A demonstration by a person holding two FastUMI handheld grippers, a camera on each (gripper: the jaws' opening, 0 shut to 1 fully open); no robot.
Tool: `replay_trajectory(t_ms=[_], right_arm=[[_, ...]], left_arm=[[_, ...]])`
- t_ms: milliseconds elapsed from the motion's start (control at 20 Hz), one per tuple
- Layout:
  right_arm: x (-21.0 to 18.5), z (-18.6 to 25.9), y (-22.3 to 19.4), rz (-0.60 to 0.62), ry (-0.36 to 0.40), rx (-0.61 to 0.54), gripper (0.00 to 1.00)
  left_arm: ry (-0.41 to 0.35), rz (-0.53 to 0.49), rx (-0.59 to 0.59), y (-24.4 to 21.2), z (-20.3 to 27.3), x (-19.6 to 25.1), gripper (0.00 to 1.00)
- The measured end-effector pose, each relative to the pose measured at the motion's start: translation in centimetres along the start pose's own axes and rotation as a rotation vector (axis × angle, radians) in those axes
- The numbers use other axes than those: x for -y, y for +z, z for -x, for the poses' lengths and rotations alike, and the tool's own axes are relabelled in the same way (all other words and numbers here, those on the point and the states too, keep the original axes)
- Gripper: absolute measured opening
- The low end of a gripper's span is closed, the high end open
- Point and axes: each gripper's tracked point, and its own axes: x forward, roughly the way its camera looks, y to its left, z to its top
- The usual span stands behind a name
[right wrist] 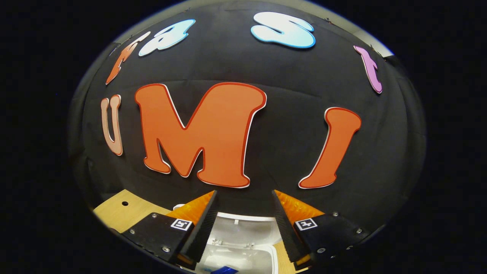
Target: Press the lid of the desktop garbage bin to open it, pick up the crumpled paper on the desktop and throw it into the bin, then pick up the pop can on the desktop and drop it into the bin, and finally close the garbage bin lid.
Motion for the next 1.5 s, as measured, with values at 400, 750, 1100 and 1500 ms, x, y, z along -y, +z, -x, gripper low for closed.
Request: replay_trajectory(t_ms=[400,750,1100,1500], right_arm=[[-1.0,4.7,-4.2,-0.036,0.015,-0.075,0.82],[-3.2,7.8,-11.1,-0.048,0.041,-0.187,0.82],[-4.5,10.3,-16.4,-0.082,0.042,-0.288,0.82],[-5.1,12.7,-19.5,-0.114,0.018,-0.287,0.79]], left_arm=[[-0.061,-0.05,0.0,1.0,-1.4,1.2,0.99],[-0.098,-0.103,0.009,1.4,-1.4,1.6,0.99],[-0.139,-0.134,0.006,1.6,-2.4,2.6,0.99],[-0.183,-0.16,-0.02,0.8,-2.4,3.9,0.99]])
